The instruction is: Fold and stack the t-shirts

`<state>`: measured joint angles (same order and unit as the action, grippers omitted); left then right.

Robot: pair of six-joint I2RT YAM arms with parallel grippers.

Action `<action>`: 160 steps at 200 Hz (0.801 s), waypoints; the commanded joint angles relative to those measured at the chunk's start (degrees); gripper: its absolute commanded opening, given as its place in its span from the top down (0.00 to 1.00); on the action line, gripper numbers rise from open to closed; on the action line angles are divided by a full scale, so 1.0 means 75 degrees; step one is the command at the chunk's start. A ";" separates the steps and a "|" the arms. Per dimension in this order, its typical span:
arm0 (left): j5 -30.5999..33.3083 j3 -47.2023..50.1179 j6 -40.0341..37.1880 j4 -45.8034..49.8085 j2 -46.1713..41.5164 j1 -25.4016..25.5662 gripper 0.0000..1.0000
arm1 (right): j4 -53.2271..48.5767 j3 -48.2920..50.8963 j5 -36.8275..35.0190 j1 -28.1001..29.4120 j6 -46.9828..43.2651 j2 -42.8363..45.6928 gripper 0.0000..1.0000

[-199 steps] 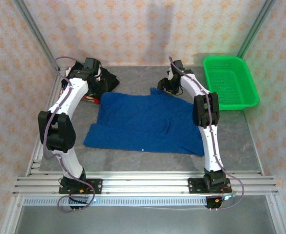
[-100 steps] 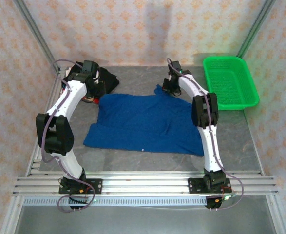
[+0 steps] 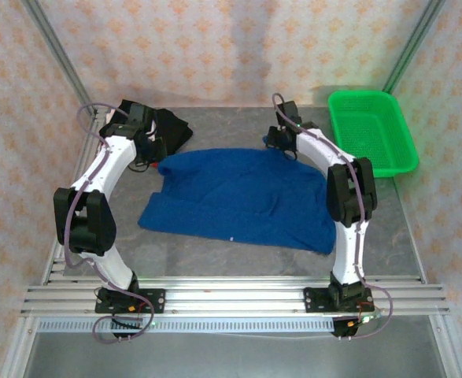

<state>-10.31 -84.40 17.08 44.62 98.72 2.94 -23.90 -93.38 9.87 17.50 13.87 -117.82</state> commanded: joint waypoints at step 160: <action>-0.0150 0.1391 0.0219 -0.0582 -0.0369 -0.0018 1.00 | -0.0812 -0.0049 0.1128 -0.0555 0.0039 0.0777 0.47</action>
<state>-11.46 -74.50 18.11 41.36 98.59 2.94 -22.52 -84.97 21.32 15.22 18.92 -106.13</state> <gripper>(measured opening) 0.043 0.529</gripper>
